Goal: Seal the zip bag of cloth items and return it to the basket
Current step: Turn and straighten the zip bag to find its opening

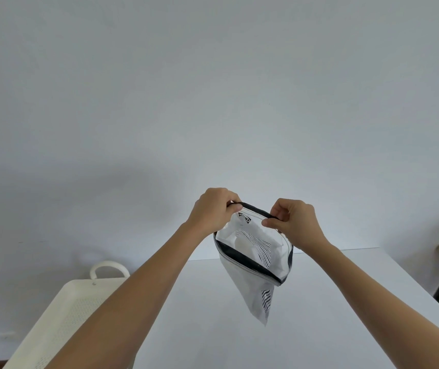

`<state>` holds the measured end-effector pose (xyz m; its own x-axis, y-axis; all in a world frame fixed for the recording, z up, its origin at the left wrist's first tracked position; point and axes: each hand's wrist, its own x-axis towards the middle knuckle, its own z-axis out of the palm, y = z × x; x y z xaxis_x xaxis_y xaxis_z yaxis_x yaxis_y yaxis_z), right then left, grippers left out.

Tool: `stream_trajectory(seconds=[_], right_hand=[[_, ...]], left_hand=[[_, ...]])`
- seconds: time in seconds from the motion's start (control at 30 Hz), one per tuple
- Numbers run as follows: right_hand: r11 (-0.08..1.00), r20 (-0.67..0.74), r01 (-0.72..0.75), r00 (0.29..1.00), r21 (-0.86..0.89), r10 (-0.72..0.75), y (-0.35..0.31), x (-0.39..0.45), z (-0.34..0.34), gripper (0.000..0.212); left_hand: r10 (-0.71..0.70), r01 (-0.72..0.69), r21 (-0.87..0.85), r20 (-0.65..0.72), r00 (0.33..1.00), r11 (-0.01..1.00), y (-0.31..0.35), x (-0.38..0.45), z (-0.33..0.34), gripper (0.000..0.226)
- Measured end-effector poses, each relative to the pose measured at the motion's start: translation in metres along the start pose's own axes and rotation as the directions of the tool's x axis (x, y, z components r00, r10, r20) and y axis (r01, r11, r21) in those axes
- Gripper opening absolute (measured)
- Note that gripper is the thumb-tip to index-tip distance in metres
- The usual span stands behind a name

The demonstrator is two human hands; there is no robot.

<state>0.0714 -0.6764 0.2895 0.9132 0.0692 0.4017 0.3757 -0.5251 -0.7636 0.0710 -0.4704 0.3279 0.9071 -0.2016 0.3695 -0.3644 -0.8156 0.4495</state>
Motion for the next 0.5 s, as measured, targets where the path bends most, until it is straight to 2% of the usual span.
stream_trajectory(seconds=[0.2, 0.33, 0.5], right_hand=[[0.996, 0.066, -0.029, 0.997, -0.088, 0.035, 0.011, -0.003, 0.001, 0.028], [0.977, 0.016, -0.017, 1.0, -0.214, 0.021, 0.015, -0.002, 0.002, 0.025], [0.967, -0.033, -0.02, 0.999, -0.255, 0.012, 0.015, -0.002, 0.001, 0.021]], left_hand=[[-0.077, 0.075, -0.043, -0.048, 0.996, 0.996, -0.01, 0.003, -0.001, 0.016], [-0.119, 0.117, -0.064, -0.027, 0.993, 0.991, -0.014, 0.004, 0.004, 0.015], [-0.209, 0.211, -0.109, 0.03, 0.977, 0.971, -0.018, 0.009, 0.007, 0.018]])
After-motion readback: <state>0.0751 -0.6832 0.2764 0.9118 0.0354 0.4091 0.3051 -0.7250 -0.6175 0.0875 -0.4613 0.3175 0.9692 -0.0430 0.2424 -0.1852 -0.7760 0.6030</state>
